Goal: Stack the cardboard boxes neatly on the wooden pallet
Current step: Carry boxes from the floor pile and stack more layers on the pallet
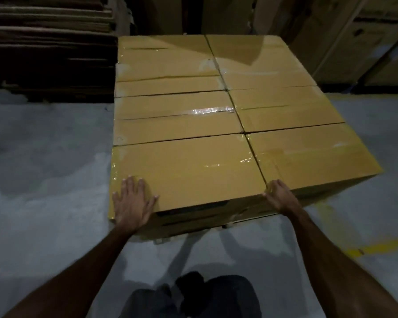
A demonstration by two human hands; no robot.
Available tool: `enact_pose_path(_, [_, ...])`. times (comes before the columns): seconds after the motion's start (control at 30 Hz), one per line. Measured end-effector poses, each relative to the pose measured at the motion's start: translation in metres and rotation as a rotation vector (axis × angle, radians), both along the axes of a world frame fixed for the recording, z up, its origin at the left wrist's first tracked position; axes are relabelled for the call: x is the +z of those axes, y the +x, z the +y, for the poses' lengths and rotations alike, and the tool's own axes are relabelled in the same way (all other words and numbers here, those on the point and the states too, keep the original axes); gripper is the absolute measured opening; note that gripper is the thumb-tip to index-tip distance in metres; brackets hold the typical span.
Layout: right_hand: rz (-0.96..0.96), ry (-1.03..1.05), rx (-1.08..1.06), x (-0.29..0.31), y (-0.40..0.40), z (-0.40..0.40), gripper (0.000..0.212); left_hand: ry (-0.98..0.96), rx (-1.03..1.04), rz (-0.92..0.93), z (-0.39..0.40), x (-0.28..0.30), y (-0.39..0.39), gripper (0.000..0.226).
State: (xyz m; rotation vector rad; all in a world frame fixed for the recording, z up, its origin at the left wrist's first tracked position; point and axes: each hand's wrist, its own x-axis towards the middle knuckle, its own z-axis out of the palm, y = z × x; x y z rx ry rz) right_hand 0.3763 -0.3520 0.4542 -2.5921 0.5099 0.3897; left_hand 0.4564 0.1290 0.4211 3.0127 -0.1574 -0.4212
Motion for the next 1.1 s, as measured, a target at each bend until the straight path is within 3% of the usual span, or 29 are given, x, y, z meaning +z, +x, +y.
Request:
enact_pose_path(0.1, [-0.013, -0.08, 0.092, -0.011, -0.005, -0.011, 0.031, -0.027, 0.222, -0.005, -0.011, 0.003, -0.024, 0.09])
enact_pose_path(0.27, [-0.025, -0.245, 0.166, -0.036, -0.004, -0.022, 0.073, -0.164, 0.621, -0.028, -0.03, 0.001, -0.04, 0.107])
enact_pose_path(0.37, [-0.019, -0.276, 0.204, -0.045, -0.01, -0.026, 0.089, -0.235, 0.74, -0.093, -0.036, -0.002, -0.047, 0.115])
enact_pose_path(0.5, [-0.038, -0.305, 0.342, -0.053, -0.017, -0.035, 0.097, -0.278, 0.748, -0.203, -0.031, -0.012, -0.058, 0.108])
enact_pose_path(0.7, [0.008, -0.346, 0.417, -0.046, -0.014, -0.042, 0.096, -0.337, 0.708, -0.174, -0.026, -0.016, -0.049, 0.094])
enact_pose_path(0.9, [0.013, -0.345, 0.425, -0.05, -0.013, -0.043, 0.101, -0.33, 0.707, -0.15, -0.023, -0.016, -0.043, 0.098])
enact_pose_path(1.1, [0.021, -0.316, 0.413, -0.038, -0.016, -0.038, 0.097, -0.232, 0.628, 0.005, -0.021, -0.01, -0.039, 0.114])
